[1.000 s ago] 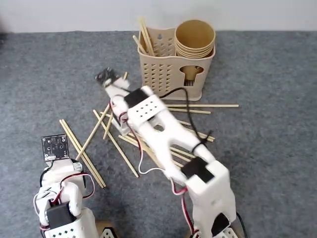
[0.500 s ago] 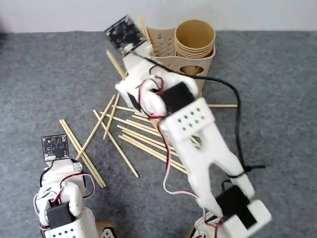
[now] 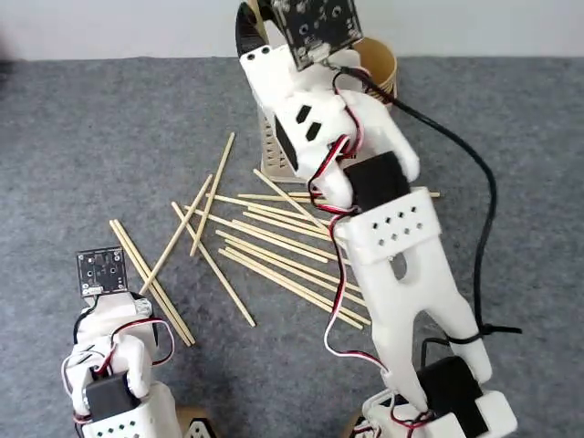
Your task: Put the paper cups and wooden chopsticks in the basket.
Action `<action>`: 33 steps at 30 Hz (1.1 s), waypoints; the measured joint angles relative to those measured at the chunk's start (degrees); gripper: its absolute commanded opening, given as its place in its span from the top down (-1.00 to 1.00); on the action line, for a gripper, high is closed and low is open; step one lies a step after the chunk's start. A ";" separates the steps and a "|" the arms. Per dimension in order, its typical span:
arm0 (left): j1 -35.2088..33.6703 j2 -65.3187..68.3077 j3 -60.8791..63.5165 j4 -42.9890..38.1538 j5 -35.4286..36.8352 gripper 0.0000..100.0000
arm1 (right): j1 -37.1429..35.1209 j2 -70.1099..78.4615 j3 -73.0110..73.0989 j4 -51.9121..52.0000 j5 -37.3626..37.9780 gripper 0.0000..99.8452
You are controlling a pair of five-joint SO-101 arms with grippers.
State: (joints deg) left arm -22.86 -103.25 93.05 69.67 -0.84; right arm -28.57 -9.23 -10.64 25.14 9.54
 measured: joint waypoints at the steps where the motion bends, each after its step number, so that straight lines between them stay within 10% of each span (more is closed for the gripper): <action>1: 0.00 0.00 0.00 0.00 0.00 0.97 | 0.35 0.00 1.93 -3.34 0.00 0.98; 16: 0.00 0.00 0.88 -0.70 0.00 0.97 | 5.80 1.58 18.46 -35.25 1.67 0.98; 24: 0.00 0.00 0.97 -0.97 0.00 0.95 | 8.70 7.82 18.46 -33.67 -1.85 0.56; 33: -2.29 0.00 -0.70 -0.97 -0.09 0.81 | 8.97 4.04 13.19 -13.63 -13.27 0.76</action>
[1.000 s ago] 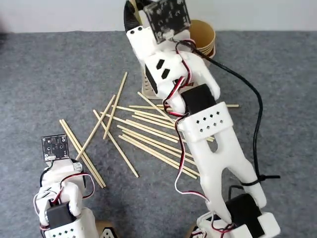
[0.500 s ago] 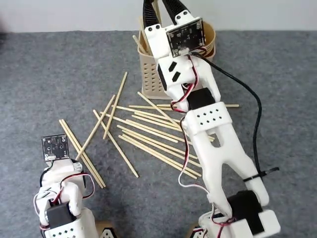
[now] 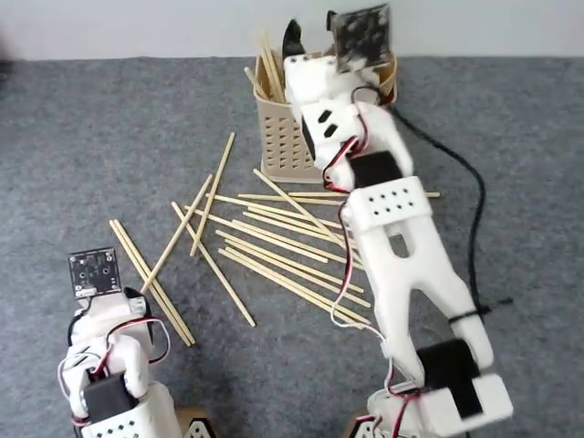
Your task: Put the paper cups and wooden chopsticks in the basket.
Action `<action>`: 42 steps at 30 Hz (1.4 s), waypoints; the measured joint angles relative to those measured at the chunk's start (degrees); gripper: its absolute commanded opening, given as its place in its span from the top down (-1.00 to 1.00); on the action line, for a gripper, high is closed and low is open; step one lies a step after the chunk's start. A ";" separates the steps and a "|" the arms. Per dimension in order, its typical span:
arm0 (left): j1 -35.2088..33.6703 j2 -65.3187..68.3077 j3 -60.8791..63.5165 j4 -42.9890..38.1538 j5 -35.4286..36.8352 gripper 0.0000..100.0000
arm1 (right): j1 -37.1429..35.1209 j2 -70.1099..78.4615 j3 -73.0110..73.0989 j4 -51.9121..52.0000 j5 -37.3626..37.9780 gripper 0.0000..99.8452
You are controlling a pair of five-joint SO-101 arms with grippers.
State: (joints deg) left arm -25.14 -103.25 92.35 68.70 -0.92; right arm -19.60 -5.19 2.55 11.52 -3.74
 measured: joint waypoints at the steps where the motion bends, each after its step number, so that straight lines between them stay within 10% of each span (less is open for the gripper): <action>1: 0.00 0.00 -0.88 0.00 0.00 0.81 | 0.09 -1.41 -1.49 3.34 -1.14 0.78; 15: 0.09 3.34 -20.84 3.08 -0.09 0.81 | 0.97 -8.44 -6.68 26.55 -1.93 0.95; 31: 2.29 65.67 -55.82 11.96 -0.09 0.80 | 2.20 -8.53 -9.41 26.46 -1.49 0.96; 42: 1.05 91.16 -59.34 0.18 0.18 0.60 | 1.93 -8.53 -9.41 26.46 -1.49 0.96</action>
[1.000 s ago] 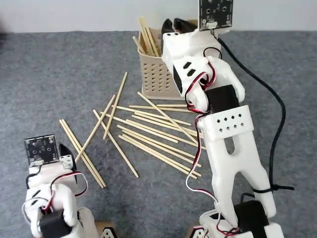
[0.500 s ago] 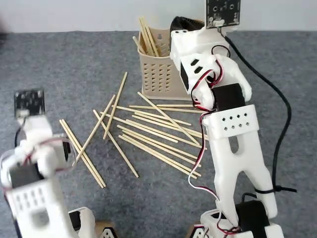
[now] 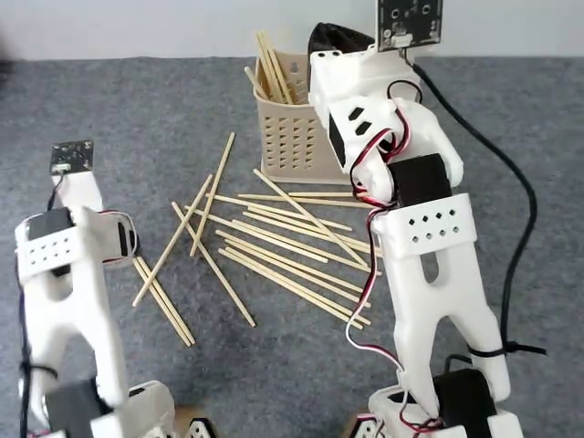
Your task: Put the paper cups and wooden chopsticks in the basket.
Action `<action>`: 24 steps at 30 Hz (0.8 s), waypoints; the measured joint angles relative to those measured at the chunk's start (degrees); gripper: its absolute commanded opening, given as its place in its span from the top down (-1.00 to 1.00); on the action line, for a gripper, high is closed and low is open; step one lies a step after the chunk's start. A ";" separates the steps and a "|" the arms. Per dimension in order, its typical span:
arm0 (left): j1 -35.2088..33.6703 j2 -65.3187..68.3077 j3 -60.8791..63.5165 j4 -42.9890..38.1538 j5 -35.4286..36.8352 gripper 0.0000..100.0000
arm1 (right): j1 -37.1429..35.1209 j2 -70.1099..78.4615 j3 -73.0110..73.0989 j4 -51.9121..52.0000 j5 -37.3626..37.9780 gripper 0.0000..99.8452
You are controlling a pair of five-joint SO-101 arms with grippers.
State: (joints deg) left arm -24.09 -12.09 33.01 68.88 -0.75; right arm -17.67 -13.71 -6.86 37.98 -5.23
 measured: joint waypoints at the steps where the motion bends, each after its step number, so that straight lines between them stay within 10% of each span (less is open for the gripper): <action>1: 0.00 1.76 0.00 -1.41 0.18 0.60 | 0.09 0.00 0.00 0.00 0.00 0.96; 24: 0.35 31.38 -15.38 -6.59 4.48 0.68 | -0.09 0.00 0.00 0.00 0.00 0.96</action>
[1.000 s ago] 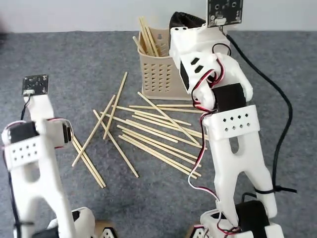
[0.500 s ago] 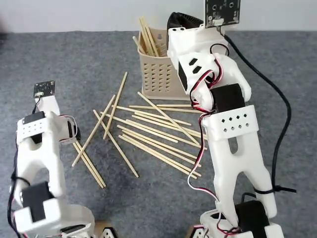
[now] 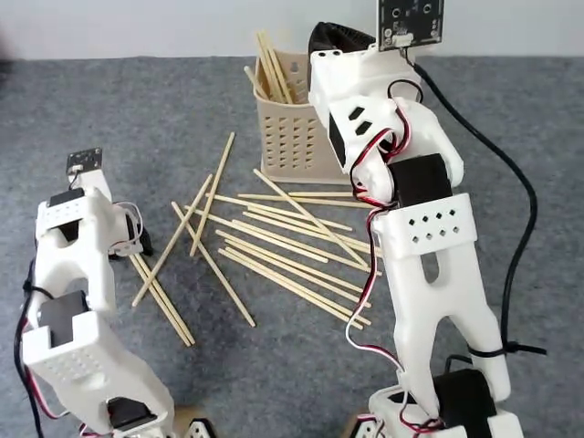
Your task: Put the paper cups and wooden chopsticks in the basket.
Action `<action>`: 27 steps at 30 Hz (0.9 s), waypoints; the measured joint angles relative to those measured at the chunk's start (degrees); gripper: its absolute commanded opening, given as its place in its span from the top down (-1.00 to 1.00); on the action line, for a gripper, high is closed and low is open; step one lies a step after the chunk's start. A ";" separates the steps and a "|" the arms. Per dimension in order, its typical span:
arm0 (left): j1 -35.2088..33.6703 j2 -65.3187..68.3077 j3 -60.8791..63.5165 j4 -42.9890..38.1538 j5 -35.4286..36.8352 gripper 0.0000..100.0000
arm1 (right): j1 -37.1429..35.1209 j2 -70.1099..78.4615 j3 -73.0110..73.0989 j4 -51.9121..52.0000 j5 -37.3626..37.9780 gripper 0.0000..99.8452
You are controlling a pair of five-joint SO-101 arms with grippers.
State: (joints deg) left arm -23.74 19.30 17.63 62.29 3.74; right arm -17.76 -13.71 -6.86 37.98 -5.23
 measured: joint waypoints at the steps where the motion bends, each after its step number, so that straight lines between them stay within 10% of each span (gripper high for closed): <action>1: 0.26 0.00 0.00 0.00 0.00 0.75 | 0.00 0.00 0.00 0.00 0.00 0.96; 14: 5.71 0.26 -0.97 0.53 0.53 0.98 | 0.79 0.00 -0.09 0.00 0.00 0.96; 27: 9.85 -22.24 -11.25 18.02 0.26 0.98 | 6.68 -2.11 -3.25 1.05 0.00 0.96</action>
State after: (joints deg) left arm -13.89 -2.95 6.37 80.31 4.00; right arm -11.08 -15.82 -10.11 39.03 -5.23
